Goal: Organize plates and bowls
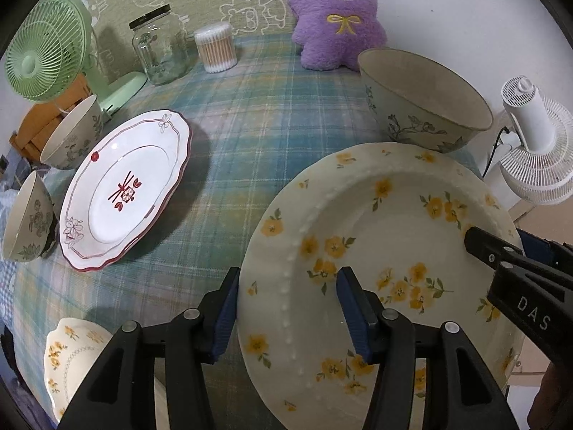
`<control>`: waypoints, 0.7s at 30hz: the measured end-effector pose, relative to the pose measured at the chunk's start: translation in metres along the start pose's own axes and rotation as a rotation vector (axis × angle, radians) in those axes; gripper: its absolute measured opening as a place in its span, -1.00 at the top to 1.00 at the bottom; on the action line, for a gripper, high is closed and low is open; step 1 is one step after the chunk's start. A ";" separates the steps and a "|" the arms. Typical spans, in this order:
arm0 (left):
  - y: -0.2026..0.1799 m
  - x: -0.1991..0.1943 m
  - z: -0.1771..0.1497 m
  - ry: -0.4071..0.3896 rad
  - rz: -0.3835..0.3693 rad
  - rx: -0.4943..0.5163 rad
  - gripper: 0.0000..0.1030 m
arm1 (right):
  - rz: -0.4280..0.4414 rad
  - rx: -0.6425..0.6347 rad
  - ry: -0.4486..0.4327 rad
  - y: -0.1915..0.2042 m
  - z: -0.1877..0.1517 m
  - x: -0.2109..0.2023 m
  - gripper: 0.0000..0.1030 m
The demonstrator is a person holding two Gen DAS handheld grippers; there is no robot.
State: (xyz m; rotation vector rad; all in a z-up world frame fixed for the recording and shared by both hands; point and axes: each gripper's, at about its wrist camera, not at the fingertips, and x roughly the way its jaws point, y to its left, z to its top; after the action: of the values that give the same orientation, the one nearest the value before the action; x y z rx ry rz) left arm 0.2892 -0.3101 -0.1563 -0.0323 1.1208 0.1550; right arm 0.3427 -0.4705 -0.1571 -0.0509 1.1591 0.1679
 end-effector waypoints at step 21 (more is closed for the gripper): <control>0.005 -0.009 -0.019 0.006 0.001 0.039 -0.08 | 0.006 0.023 0.063 0.011 -0.026 -0.008 -0.09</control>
State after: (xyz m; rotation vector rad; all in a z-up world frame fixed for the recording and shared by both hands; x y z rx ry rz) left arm 0.2674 -0.3079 -0.1561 0.0028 1.1293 0.1338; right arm 0.3147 -0.4641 -0.1597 -0.0323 1.2239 0.1596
